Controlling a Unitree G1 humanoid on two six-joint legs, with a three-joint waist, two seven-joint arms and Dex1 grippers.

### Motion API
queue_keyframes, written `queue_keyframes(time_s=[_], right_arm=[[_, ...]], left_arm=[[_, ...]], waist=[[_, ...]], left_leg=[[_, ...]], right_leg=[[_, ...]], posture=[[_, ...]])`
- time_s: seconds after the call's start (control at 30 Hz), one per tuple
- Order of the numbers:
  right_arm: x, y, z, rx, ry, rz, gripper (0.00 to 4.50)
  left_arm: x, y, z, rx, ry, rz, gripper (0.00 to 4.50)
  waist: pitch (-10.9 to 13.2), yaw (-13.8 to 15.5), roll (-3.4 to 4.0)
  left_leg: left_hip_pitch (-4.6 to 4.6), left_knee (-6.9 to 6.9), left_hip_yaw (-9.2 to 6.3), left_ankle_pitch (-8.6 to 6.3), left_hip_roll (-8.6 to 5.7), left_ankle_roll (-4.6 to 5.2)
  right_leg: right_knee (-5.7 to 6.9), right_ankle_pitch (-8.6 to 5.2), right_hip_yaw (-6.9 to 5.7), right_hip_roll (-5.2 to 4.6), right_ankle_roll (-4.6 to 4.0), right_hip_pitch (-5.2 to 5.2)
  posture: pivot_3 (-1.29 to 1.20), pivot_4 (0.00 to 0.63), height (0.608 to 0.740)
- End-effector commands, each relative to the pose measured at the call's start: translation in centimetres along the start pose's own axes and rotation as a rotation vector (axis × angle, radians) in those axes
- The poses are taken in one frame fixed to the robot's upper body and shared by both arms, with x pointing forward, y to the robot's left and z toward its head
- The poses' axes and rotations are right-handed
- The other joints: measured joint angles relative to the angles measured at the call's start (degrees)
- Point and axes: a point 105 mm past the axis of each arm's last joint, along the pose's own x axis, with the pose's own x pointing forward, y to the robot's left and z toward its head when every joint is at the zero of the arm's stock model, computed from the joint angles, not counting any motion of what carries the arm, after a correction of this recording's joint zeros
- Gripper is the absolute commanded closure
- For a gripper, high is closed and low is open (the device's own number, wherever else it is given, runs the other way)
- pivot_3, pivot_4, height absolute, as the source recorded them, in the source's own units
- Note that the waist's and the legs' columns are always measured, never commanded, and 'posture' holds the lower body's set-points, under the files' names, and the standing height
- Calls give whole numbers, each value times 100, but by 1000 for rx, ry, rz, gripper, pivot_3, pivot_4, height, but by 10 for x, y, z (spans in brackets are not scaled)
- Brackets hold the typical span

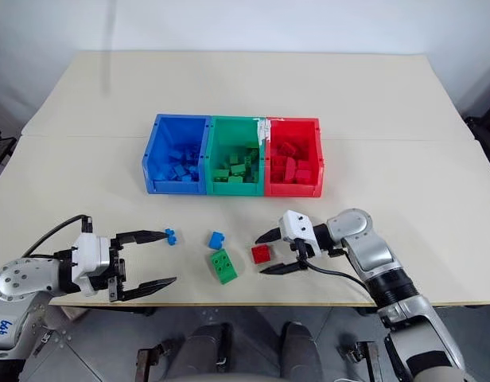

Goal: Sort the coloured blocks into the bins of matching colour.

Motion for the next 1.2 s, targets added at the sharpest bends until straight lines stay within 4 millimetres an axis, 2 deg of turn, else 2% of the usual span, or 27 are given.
queue_keyframes(time_s=[0.03,0.1,0.13,0.17,0.27,0.33,0.43,0.47,0.57,0.67,0.73,0.77,0.9,1.0,1.13,1.2], right_arm=[[-2,4,3,-13,-29,-3,2274],[-8,3,9,5,-65,-24,2966],[-13,2,14,29,-90,-36,3064],[-16,2,18,46,-107,-43,3060],[-35,-13,46,82,-224,-129,3060],[-43,-17,55,84,-252,-149,3060],[-69,-53,66,57,-236,-322,3060],[-78,-70,69,42,-229,-409,3060],[-92,-105,72,2,-216,-568,3060],[-96,-128,74,16,-225,-661,3060],[-95,-135,72,30,-222,-676,3060],[-92,-134,69,39,-203,-651,2319],[-91,-122,67,5,-217,-579,969],[-101,-101,75,-40,-294,-487,10],[-116,-65,72,-79,-290,-390,10],[-121,-43,59,-93,-216,-342,10]], left_arm=[[-2,1,7,20,-18,24,0],[-2,2,7,17,-22,33,0],[-2,3,6,14,-25,41,0],[-2,3,6,12,-27,47,0],[-1,7,4,12,-29,67,0],[-1,8,4,11,-30,77,0],[-1,11,3,6,-33,90,0],[-1,11,2,4,-34,93,0],[2,11,2,-9,-43,88,0],[3,10,2,-19,-47,84,0],[3,11,2,-23,-47,90,0],[3,11,2,-25,-47,98,0],[-1,12,0,-43,-42,133,0],[-7,14,-2,-55,-34,162,0],[-15,17,-6,-49,-12,178,0],[-18,19,-7,-46,-7,179,0]], waist=[[0,-2,0],[0,-3,0],[0,2,0],[0,1,0],[0,0,0],[0,-6,0],[1,-15,1],[1,-19,1],[1,-22,1],[1,-57,1],[1,-70,1],[1,-69,1],[1,-89,2],[1,-86,1],[1,-56,2],[1,-22,2]], left_leg=[[0,-1,1,0,0,0],[0,0,2,-1,-1,0],[0,0,3,-1,-1,0],[-1,0,2,-2,-1,0],[-1,3,2,-2,1,0],[-1,1,-2,-2,8,-1],[2,0,-3,-4,6,-4],[1,0,2,-5,4,-4],[0,-3,12,-4,4,-4],[-3,-6,18,-4,3,-5],[-5,-6,23,-5,4,-4],[-8,-6,25,-5,3,-3],[-12,-3,31,-12,-1,8],[-12,-3,30,-12,0,9],[-13,2,32,-13,2,11],[-13,2,33,-14,2,11]], right_leg=[[0,0,0,0,0,0],[-1,0,0,-1,0,0],[-2,0,0,-1,0,0],[-2,0,0,-1,0,0],[-1,0,0,-2,0,0],[-1,0,0,-1,0,0],[-2,0,1,1,0,-1],[-3,0,2,0,0,-4],[-1,-1,3,1,-1,-12],[5,-1,3,2,-2,-19],[6,-1,3,1,-2,-23],[7,-1,3,-1,-2,-27],[6,-1,2,-8,-2,-28],[5,-1,1,-8,-2,-27],[4,-1,0,-11,-1,-26],[4,-1,0,-10,-1,-26]], posture=[[0,150,740],[0,150,740],[0,150,740],[0,150,740],[0,150,740],[0,150,740],[0,150,740],[0,150,740],[0,150,740],[0,150,740],[0,150,740],[0,150,740],[0,150,740],[0,150,740],[0,150,740],[0,150,740]])
